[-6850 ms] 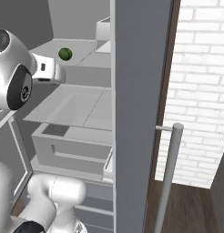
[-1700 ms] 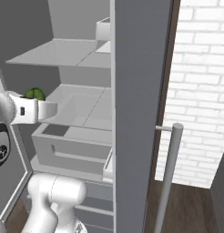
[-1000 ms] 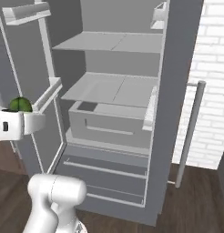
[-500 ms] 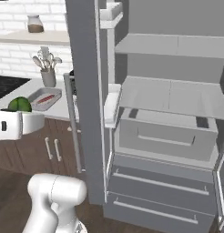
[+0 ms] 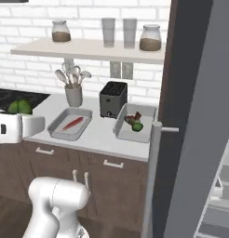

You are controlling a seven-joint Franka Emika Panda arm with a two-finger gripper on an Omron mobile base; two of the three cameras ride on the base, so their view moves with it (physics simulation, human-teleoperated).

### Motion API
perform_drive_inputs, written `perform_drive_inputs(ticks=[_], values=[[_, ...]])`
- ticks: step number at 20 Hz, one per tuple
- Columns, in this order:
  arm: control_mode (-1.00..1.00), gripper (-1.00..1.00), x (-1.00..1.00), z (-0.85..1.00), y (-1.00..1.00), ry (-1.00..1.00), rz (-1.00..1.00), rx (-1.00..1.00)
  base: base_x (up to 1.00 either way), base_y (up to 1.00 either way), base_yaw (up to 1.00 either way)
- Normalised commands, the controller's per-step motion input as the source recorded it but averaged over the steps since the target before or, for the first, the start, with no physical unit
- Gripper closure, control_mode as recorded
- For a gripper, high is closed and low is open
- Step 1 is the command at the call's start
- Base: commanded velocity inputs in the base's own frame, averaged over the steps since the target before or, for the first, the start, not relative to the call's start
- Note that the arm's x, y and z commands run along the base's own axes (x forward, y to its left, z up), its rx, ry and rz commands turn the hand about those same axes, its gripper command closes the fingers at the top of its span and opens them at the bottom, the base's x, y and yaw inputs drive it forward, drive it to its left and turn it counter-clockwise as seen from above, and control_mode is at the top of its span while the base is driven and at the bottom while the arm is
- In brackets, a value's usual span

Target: Place one avocado and one steak in each tupperware on the nearby counter, to pack two identical lunches.

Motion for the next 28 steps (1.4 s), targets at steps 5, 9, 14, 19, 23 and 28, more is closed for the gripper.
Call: perform_drive_inputs(ticks=[5, 9, 14, 19, 23, 28], values=[[1.0, 1.0, 0.0, 0.0, 0.0, 0.0, 0.0, 0.0, 0.87, 1.0, 0.0], [1.0, 1.0, 0.0, 0.0, 0.0, 0.0, 0.0, 0.0, 0.27, 0.66, -0.01], [-1.0, 1.0, 0.06, -0.47, -0.21, 0.23, 0.0, 0.0, 0.0, 0.0, 0.0], [-1.0, 1.0, 0.29, -0.72, -0.48, 0.24, 0.0, 0.0, 0.0, 0.0, 0.0], [-1.0, 1.0, 0.46, -0.68, -0.32, 0.25, 0.0, 0.0, 0.0, 0.0, 0.0], [-1.0, 1.0, 0.53, -0.44, -0.13, 0.05, 0.0, 0.0, 0.0, 0.0, 0.0]])
